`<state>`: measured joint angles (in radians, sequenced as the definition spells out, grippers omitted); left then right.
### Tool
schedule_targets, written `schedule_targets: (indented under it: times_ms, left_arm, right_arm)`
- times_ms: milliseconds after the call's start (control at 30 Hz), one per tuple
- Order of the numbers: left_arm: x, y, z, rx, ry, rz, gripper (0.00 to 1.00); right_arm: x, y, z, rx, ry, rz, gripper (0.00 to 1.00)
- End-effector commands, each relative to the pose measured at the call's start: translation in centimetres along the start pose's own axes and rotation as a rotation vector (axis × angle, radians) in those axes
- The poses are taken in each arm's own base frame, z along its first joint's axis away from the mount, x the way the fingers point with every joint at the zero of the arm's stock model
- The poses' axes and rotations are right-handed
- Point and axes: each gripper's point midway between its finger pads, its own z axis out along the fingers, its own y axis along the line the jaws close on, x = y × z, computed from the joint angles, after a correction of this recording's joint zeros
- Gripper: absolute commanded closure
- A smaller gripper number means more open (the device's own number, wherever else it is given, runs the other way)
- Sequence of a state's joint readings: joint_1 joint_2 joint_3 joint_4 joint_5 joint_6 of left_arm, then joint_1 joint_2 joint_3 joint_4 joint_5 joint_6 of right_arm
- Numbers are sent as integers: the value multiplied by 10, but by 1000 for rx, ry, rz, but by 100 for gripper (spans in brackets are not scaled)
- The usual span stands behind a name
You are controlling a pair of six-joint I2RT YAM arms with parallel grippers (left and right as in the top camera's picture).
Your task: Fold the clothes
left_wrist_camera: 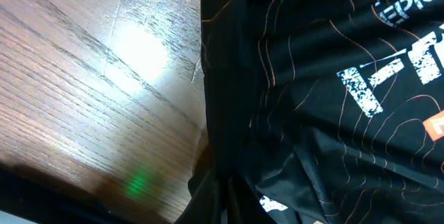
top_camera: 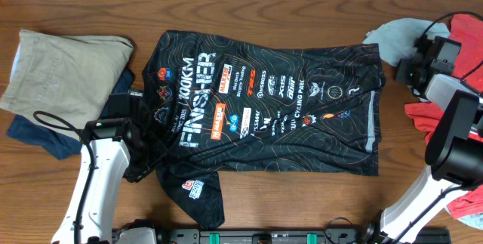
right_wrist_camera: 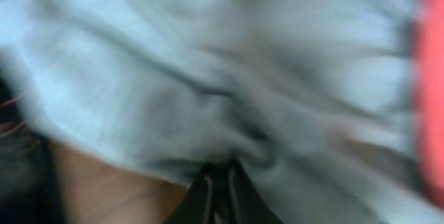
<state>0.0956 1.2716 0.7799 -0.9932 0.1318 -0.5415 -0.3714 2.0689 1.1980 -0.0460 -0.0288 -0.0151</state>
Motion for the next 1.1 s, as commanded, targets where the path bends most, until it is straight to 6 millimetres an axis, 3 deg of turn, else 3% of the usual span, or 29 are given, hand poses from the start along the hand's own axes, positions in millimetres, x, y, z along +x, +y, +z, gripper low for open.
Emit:
schedule_targets:
  times_ms: [0, 200, 333, 467, 567, 733, 833, 900, 1067]
  left_arm:
    - [-4, -3, -4, 15, -18, 13, 94]
    - [-8, -5, -4, 26, -33, 14, 94]
    - [-8, -6, -4, 28, -36, 14, 94]
    - [-7, -5, -4, 24, -30, 14, 94]
    - [-7, -5, -3, 24, -29, 14, 94]
    - [-7, -5, -3, 24, -29, 14, 94]
    - [-7, -5, -3, 24, -29, 14, 94]
    - [-7, -5, -3, 24, -29, 14, 94]
    - [-7, -5, -4, 24, -30, 14, 94]
  right_arm:
    - [14, -67, 5, 303, 7, 198, 90]
    - [-2, -114, -5, 359, -50, 339, 88]
    - [-6, -113, -6, 282, -18, 375, 84]
    - [-16, -87, -14, 162, 17, 363, 76]
    - [-35, -53, -31, 17, 3, 319, 65]
    - [-59, 12, -65, -207, -41, 134, 61]
    - [-52, 34, -64, -230, -13, 49, 64]
    - [-44, 44, -58, -231, 9, 11, 72]
    - [-23, 48, -29, -192, 62, -6, 89]
